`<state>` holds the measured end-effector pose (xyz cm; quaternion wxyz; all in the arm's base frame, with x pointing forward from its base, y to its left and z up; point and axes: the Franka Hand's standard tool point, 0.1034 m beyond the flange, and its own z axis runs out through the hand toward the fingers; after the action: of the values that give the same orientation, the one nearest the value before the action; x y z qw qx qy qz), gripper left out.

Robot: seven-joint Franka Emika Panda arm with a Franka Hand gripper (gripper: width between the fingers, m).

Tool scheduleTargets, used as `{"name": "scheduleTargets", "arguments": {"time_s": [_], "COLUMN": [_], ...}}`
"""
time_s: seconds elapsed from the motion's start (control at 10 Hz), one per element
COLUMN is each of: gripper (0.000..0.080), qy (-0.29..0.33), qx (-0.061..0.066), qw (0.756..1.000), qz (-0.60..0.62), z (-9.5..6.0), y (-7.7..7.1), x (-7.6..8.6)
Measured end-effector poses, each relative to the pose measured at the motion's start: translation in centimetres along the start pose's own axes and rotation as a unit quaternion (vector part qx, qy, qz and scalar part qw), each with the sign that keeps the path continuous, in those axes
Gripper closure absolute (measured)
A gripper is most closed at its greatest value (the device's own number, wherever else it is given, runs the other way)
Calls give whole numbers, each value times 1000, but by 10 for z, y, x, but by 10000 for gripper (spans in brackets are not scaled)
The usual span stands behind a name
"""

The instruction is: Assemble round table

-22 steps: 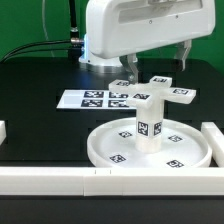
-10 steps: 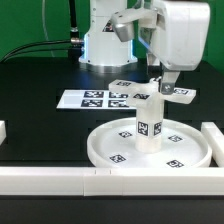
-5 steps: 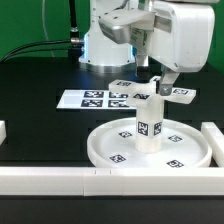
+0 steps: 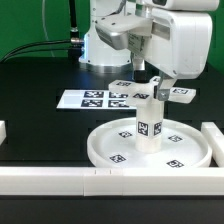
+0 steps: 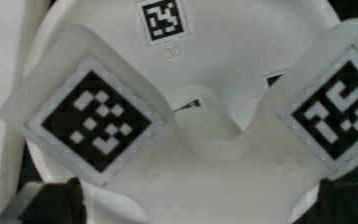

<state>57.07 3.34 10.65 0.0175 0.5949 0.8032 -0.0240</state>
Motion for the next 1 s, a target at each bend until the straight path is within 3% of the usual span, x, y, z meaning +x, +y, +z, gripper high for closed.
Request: {"name": "scheduleTargets", "arguments": {"time_s": [1.0], "gripper": [150], "qy": [1], "qx": [1], "qw": [999], "qz": [54], "z": [0], "y": [-2], "x": [1]}}
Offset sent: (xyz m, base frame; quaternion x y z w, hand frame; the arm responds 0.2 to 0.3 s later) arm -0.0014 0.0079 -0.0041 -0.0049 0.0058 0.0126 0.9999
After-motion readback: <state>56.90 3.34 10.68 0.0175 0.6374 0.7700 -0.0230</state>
